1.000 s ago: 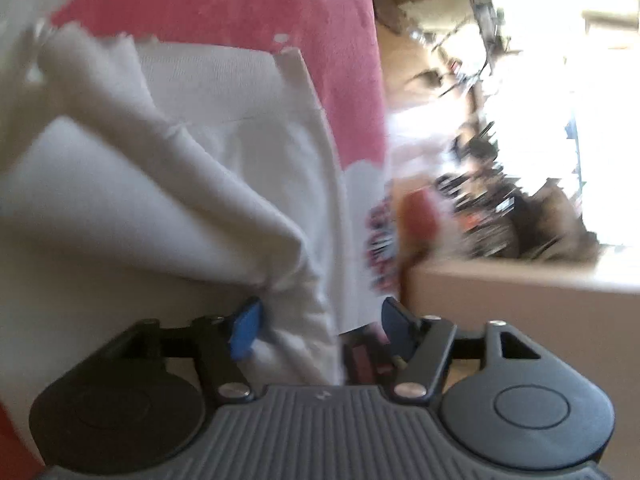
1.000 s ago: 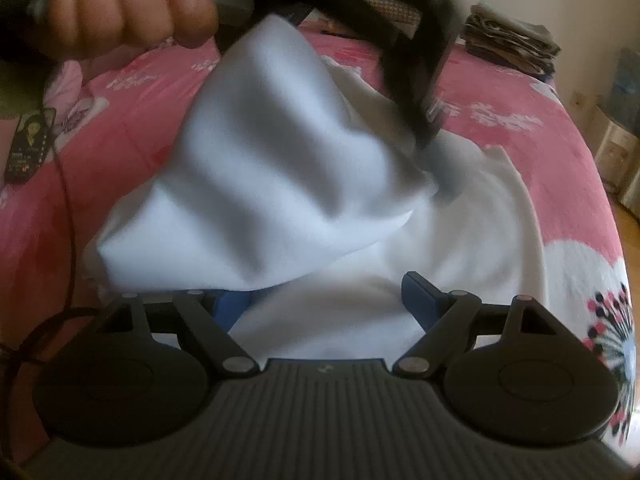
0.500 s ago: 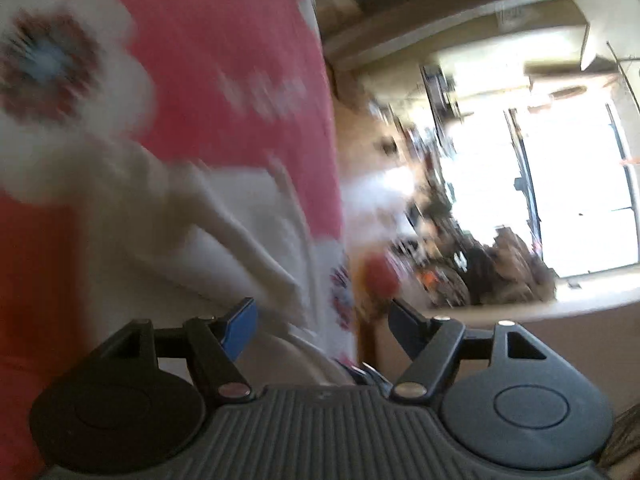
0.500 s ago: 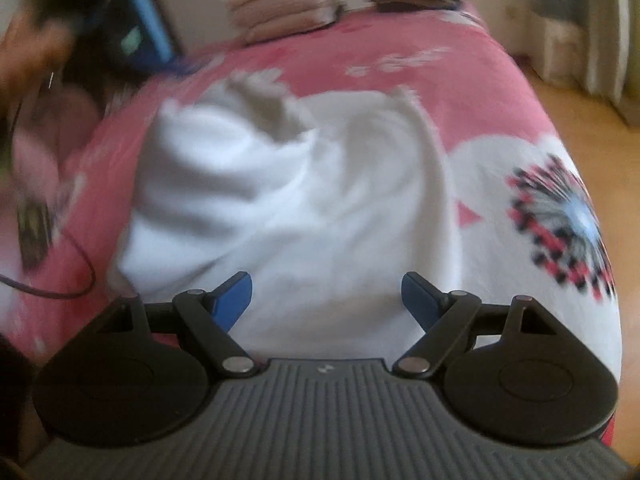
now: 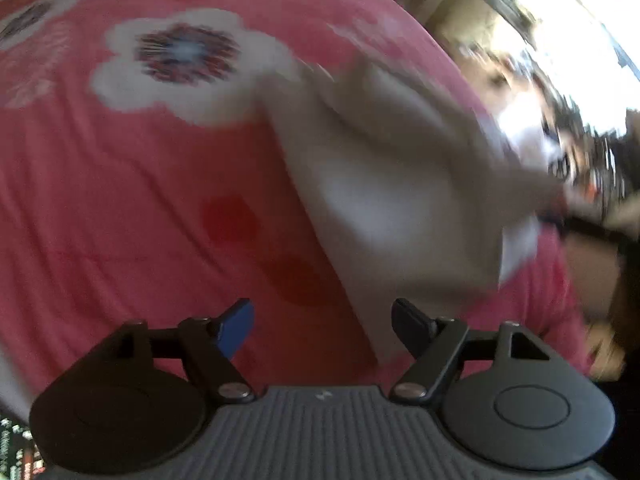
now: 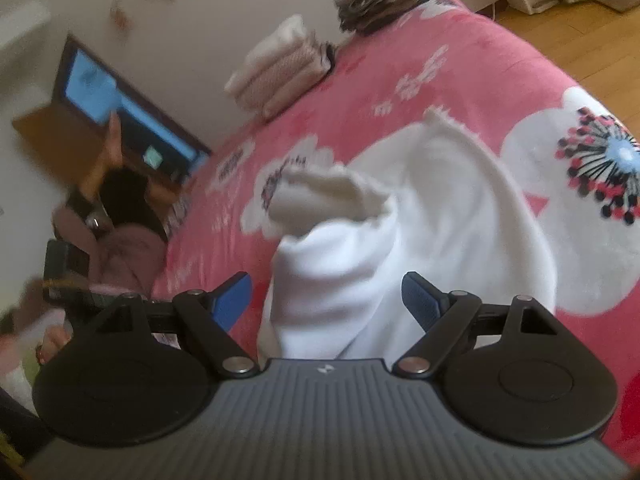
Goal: Fold clothes
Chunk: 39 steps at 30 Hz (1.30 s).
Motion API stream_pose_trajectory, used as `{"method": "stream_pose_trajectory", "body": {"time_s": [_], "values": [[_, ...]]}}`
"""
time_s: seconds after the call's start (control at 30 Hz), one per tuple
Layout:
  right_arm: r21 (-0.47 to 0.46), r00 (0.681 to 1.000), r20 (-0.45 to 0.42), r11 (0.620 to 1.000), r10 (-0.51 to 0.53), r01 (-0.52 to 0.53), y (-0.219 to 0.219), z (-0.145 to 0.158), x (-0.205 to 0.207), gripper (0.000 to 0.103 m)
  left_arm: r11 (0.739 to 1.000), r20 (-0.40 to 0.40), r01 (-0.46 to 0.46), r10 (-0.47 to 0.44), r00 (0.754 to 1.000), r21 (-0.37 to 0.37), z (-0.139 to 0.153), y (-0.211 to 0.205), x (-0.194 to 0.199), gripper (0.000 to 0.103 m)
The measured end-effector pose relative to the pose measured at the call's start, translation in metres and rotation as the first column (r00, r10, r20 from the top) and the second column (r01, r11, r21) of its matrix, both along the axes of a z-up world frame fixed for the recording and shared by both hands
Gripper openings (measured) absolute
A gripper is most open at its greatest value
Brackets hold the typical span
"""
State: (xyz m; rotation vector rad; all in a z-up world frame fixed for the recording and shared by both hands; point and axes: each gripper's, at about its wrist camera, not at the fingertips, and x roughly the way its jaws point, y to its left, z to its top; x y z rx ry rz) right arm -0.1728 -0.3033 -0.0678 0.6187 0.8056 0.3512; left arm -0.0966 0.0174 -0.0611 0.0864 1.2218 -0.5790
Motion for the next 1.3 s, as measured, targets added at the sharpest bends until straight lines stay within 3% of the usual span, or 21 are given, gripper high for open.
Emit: {"method": "stream_pose_trajectory", "body": {"time_s": [0.13,0.2,0.37,0.5,0.53,0.57,0.63,0.67,0.73,0.9,0.97,1.0,1.07,1.2,1.3], "values": [[-0.037,0.999,-0.035,0.999,-0.019,0.018,0.028,-0.006,0.004,0.082,0.984,0.114,0.156,-0.166,0.98,0.09,-0.014,-0.035,-0.036,0.077],[-0.022,0.998,-0.052,0.999,-0.041,0.04,0.037,-0.01,0.009,0.082,0.977,0.149,0.192,-0.205,0.967,0.096,-0.019,-0.048,-0.046,0.077],[0.018,0.982,-0.118,0.988,-0.151,0.154,0.04,-0.017,0.027,0.082,0.99,0.112,0.141,-0.141,0.984,0.009,-0.027,-0.056,-0.042,0.077],[-0.01,0.965,-0.131,0.974,-0.226,0.227,0.034,-0.022,0.042,0.081,0.996,0.127,0.089,-0.09,0.988,0.014,-0.034,-0.055,-0.037,0.077],[-0.03,0.961,-0.131,0.97,-0.242,0.24,0.033,-0.023,0.045,0.069,0.997,0.131,0.081,-0.083,0.988,0.019,-0.035,-0.056,-0.037,0.077],[-0.031,0.959,-0.13,0.968,-0.252,0.25,0.028,-0.024,0.042,0.046,0.997,0.135,0.077,-0.079,0.988,0.023,-0.036,-0.056,-0.036,0.077],[-0.027,0.955,-0.126,0.963,-0.27,0.268,0.018,-0.024,0.034,0.026,0.996,0.147,0.082,-0.086,0.985,0.034,-0.037,-0.059,-0.038,0.077],[-0.025,0.952,-0.124,0.96,-0.279,0.278,0.013,-0.025,0.029,0.018,0.995,0.157,0.091,-0.096,0.983,0.038,-0.037,-0.061,-0.039,0.077],[-0.022,0.946,-0.122,0.953,-0.302,0.301,0.001,-0.028,0.02,0.016,0.992,0.174,0.114,-0.121,0.977,0.049,-0.041,-0.065,-0.038,0.077],[0.013,0.939,-0.188,0.956,-0.287,0.295,-0.022,-0.075,0.013,0.019,0.987,0.173,0.142,-0.153,0.973,0.077,-0.053,-0.069,-0.036,0.077],[0.06,0.944,-0.187,0.957,-0.27,0.285,-0.032,-0.073,0.008,0.028,0.989,0.166,0.136,-0.145,0.975,0.063,-0.054,-0.065,-0.033,0.077],[0.037,0.95,-0.17,0.961,-0.263,0.273,-0.036,-0.066,0.006,0.032,0.99,0.159,0.132,-0.139,0.978,0.055,-0.055,-0.064,-0.032,0.078],[-0.034,0.957,-0.131,0.966,-0.258,0.256,-0.046,-0.051,0.003,0.056,0.992,0.146,0.119,-0.124,0.982,0.04,-0.055,-0.061,-0.031,0.077],[-0.221,0.97,-0.028,0.948,-0.241,0.229,-0.06,-0.017,0.002,0.058,0.993,0.148,0.116,-0.119,0.982,0.033,-0.055,-0.059,-0.033,0.077],[-0.33,0.989,0.079,0.933,-0.125,0.144,-0.037,0.003,0.019,0.058,0.992,0.155,0.122,-0.126,0.98,0.036,-0.056,-0.06,-0.032,0.077]]}}
